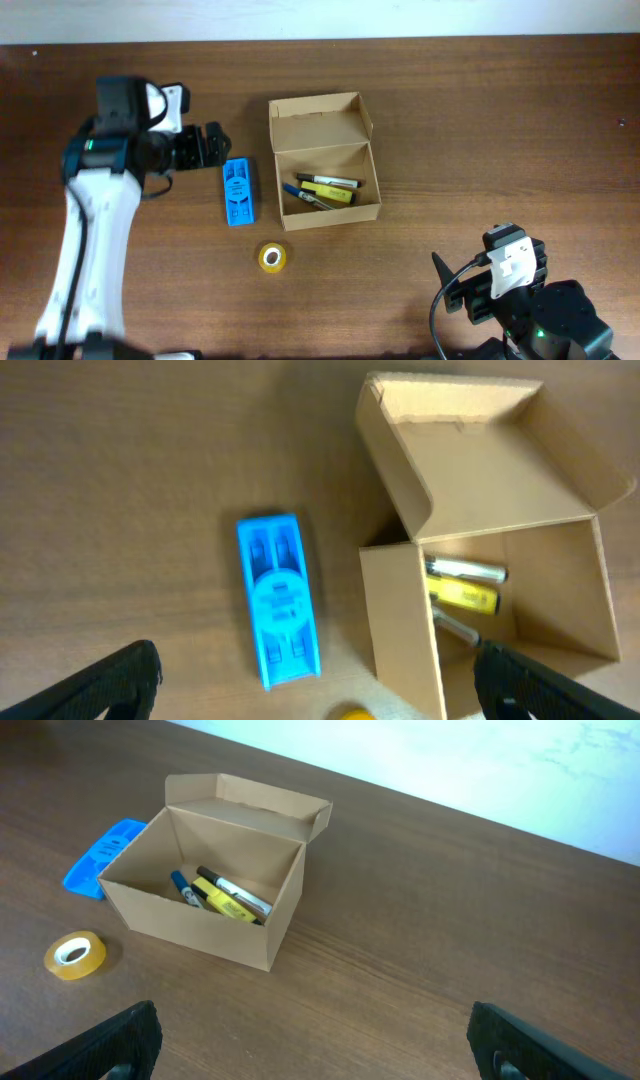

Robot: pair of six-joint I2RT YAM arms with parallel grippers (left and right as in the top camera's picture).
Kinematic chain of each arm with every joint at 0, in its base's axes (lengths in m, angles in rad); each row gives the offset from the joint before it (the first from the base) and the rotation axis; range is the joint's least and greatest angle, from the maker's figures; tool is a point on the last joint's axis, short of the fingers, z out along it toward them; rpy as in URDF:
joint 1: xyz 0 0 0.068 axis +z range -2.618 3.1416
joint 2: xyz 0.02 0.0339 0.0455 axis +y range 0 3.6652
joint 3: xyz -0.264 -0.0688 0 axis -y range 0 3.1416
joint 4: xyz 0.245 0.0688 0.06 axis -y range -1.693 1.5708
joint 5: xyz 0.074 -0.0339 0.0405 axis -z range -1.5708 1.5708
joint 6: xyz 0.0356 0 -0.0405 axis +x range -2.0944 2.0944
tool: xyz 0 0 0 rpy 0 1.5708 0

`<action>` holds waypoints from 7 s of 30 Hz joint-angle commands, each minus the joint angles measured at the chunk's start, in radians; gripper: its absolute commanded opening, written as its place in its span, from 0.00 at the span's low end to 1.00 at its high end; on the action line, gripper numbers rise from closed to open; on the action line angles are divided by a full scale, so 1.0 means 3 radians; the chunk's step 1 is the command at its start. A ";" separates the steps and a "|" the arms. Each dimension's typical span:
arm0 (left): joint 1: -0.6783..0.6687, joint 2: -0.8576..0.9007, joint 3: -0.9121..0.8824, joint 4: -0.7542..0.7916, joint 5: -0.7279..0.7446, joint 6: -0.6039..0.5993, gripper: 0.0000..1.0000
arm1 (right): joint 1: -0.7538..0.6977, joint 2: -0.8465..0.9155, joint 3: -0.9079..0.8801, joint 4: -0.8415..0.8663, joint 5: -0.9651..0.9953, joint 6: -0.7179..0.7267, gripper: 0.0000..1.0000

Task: Pack container
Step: 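Reach the left gripper to the blue eraser and grasp it, then lift the blue eraser over the box and lower it inside, then release the eraser and move the left gripper over the tape roll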

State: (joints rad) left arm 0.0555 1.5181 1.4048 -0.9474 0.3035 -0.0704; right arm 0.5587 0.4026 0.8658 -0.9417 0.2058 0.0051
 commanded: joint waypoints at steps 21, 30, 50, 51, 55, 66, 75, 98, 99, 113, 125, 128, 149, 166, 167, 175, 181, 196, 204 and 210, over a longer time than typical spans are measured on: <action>-0.0565 0.1546 0.0451 -0.0389 -0.0776 -0.1125 1.00 | -0.0018 -0.0009 -0.0006 -0.0003 0.0053 0.0050 0.99; -0.0591 0.1836 0.0451 -0.0399 -0.0765 -0.1069 0.95 | -0.0018 -0.0009 -0.0006 -0.0001 0.0053 0.0050 0.99; -0.0594 0.2083 0.0451 -0.0390 -0.0827 -0.1077 0.19 | -0.0018 -0.0009 -0.0006 -0.0003 0.0053 0.0048 0.99; -0.0594 0.2082 0.0451 -0.0365 -0.0825 -0.1109 0.16 | -0.0018 -0.0009 -0.0006 -0.0003 0.0053 0.0050 0.99; -0.0577 0.1915 0.0451 -0.0243 -0.0827 -0.1298 0.14 | -0.0018 -0.0009 -0.0006 -0.0003 0.0053 0.0050 0.99; -0.0573 0.0755 0.0453 -0.0161 -0.1001 -0.1361 0.14 | -0.0018 -0.0009 -0.0006 -0.0003 0.0053 0.0048 0.99; -0.1114 0.0444 0.0664 -0.0086 -0.0982 -0.1720 0.17 | -0.0018 -0.0009 -0.0006 -0.0003 0.0053 0.0050 0.99; -0.2443 0.1205 0.0690 0.0256 -0.1475 -0.5614 0.24 | -0.0018 -0.0009 -0.0006 -0.0003 0.0053 0.0048 0.99; -0.2441 0.1222 0.0690 0.0254 -0.1476 -0.5689 0.24 | -0.0018 -0.0009 -0.0006 -0.0003 0.0053 0.0050 0.99; -0.2422 0.1488 0.0690 0.0141 -0.1513 -0.6088 0.24 | -0.0018 -0.0009 -0.0006 -0.0003 0.0053 0.0050 0.99; -0.2422 0.1511 0.0688 0.0060 -0.1553 -0.6087 0.48 | -0.0018 -0.0009 -0.0006 -0.0003 0.0053 0.0050 0.99; -0.2422 0.1511 0.0688 0.0064 -0.1553 -0.6087 0.59 | -0.0018 -0.0009 -0.0006 -0.0003 0.0053 0.0050 0.99; -0.2335 0.0629 0.0692 -0.0108 -0.1737 -0.4821 1.00 | -0.0018 -0.0009 -0.0006 -0.0003 0.0053 0.0050 0.99; -0.2260 -0.0542 -0.0319 -0.1751 -0.1631 -0.4564 1.00 | -0.0018 -0.0009 -0.0006 -0.0003 0.0053 0.0048 0.99; -0.2246 -0.0568 -0.0482 -0.1631 -0.1556 -0.4667 1.00 | -0.0018 -0.0009 -0.0006 -0.0003 0.0053 0.0050 0.99; -0.2242 -0.0490 -0.1353 -0.0804 -0.1245 -0.5826 1.00 | -0.0018 -0.0009 -0.0006 -0.0003 0.0053 0.0048 0.99; -0.2241 -0.0202 -0.1429 -0.0702 -0.1141 -0.6341 1.00 | -0.0018 -0.0009 -0.0006 -0.0003 0.0053 0.0048 0.99; -0.2051 0.0417 -0.1474 -0.0235 -0.0848 -0.6396 0.96 | -0.0018 -0.0009 -0.0006 -0.0003 0.0053 0.0048 0.99; -0.2052 0.0484 -0.1474 -0.0160 -0.0797 -0.6381 0.93 | -0.0018 -0.0009 -0.0006 -0.0003 0.0053 0.0048 0.99; -0.2051 0.0474 -0.1522 -0.0187 -0.0783 -0.6382 0.92 | -0.0018 -0.0009 -0.0006 -0.0001 0.0053 0.0050 0.99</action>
State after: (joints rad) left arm -0.5640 1.6646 0.9749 -1.0000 0.0540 -1.9762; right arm 0.5587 0.4026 0.8654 -0.9447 0.2096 0.0151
